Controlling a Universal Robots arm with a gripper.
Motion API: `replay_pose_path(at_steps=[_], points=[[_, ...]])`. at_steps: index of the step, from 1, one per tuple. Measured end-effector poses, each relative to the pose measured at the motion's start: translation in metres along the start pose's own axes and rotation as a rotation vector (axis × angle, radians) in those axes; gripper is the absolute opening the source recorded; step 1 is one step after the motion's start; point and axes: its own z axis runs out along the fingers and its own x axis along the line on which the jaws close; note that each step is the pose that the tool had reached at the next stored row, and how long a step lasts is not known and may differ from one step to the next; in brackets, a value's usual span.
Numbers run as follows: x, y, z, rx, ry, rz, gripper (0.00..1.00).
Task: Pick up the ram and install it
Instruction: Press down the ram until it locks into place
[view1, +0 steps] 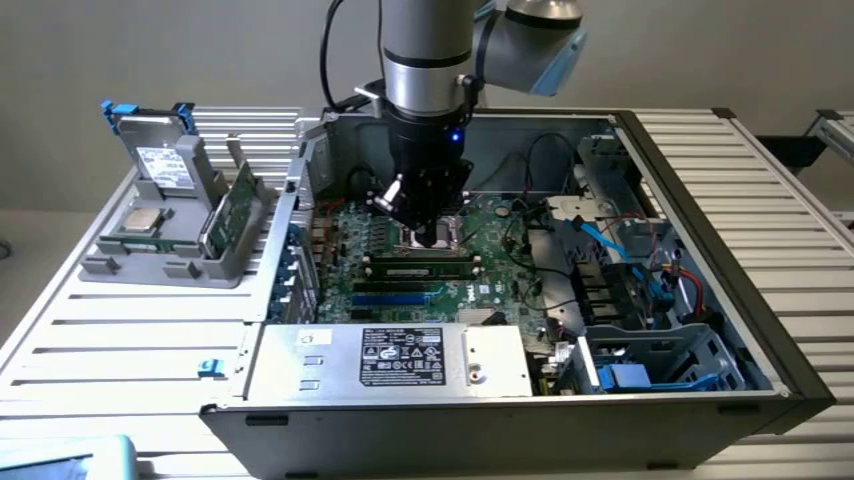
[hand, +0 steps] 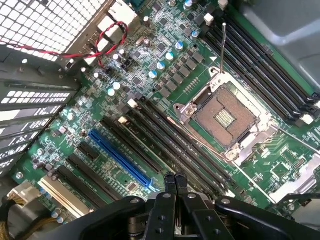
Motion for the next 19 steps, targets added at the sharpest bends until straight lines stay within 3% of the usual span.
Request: replay_pose_path(at_steps=[19], points=[[0.0, 0.0, 0.0, 0.0055, -0.0004, 0.23, 0.11]])
